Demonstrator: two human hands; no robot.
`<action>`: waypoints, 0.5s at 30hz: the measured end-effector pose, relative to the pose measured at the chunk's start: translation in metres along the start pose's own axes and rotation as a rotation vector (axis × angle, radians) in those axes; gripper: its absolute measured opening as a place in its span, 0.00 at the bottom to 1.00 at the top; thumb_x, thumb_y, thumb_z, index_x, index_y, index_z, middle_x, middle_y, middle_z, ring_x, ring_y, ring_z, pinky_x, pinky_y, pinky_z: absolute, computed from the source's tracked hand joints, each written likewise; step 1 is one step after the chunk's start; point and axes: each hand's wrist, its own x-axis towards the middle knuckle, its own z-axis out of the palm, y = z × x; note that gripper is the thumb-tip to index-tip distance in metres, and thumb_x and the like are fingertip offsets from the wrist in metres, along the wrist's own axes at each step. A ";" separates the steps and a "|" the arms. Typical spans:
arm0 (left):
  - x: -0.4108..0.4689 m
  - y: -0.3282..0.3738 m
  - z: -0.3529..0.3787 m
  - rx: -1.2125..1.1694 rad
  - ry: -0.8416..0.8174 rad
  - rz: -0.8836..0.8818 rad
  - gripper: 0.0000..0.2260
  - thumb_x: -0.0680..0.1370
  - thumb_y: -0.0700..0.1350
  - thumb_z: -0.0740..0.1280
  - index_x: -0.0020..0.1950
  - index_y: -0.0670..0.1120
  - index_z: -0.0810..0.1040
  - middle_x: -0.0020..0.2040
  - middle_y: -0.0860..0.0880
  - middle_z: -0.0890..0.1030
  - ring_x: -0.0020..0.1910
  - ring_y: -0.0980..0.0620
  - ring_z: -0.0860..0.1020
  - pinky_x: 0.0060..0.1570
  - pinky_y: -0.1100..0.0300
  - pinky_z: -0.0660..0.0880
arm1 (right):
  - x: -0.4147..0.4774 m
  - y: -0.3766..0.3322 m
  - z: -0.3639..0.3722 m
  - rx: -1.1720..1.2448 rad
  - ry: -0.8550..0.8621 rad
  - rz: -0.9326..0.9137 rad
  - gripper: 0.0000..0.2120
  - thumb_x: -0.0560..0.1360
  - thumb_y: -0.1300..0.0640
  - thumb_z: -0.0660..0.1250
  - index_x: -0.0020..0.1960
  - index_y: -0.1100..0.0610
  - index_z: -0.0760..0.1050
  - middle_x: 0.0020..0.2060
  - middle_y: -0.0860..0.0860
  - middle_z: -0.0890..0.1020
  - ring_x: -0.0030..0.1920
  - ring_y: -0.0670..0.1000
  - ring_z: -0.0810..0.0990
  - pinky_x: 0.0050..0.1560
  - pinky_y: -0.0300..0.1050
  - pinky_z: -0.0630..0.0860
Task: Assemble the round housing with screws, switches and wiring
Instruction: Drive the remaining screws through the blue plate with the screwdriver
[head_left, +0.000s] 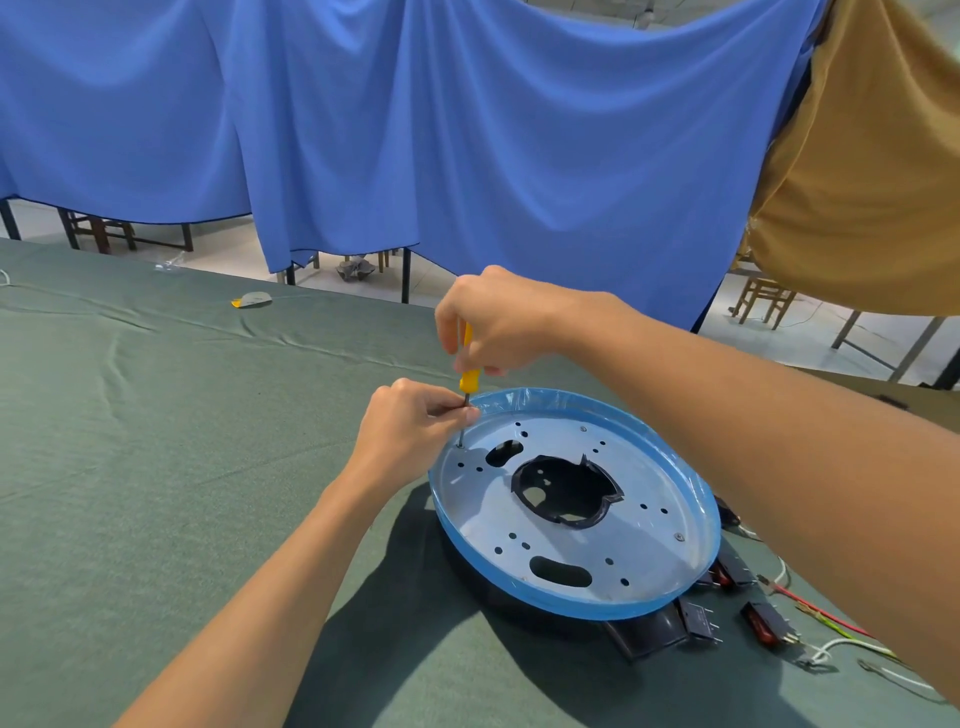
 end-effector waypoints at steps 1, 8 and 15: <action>0.000 0.000 0.000 -0.004 -0.002 0.000 0.04 0.73 0.45 0.75 0.45 0.47 0.87 0.37 0.48 0.86 0.41 0.42 0.83 0.44 0.43 0.79 | 0.000 0.000 0.001 -0.002 0.017 -0.004 0.05 0.74 0.57 0.70 0.40 0.54 0.77 0.31 0.52 0.81 0.30 0.46 0.79 0.37 0.47 0.80; -0.001 0.000 0.000 0.005 0.000 0.014 0.03 0.74 0.45 0.75 0.43 0.47 0.87 0.36 0.47 0.85 0.40 0.41 0.82 0.42 0.43 0.78 | 0.004 0.001 0.013 -0.054 -0.021 0.070 0.18 0.79 0.46 0.62 0.36 0.57 0.69 0.32 0.54 0.75 0.32 0.55 0.82 0.33 0.45 0.75; 0.000 -0.001 0.000 -0.013 0.005 -0.015 0.02 0.73 0.44 0.75 0.43 0.46 0.87 0.35 0.48 0.85 0.40 0.42 0.82 0.43 0.43 0.79 | 0.001 0.002 0.005 0.018 -0.042 0.010 0.04 0.72 0.59 0.72 0.44 0.52 0.78 0.39 0.51 0.78 0.39 0.53 0.83 0.37 0.47 0.78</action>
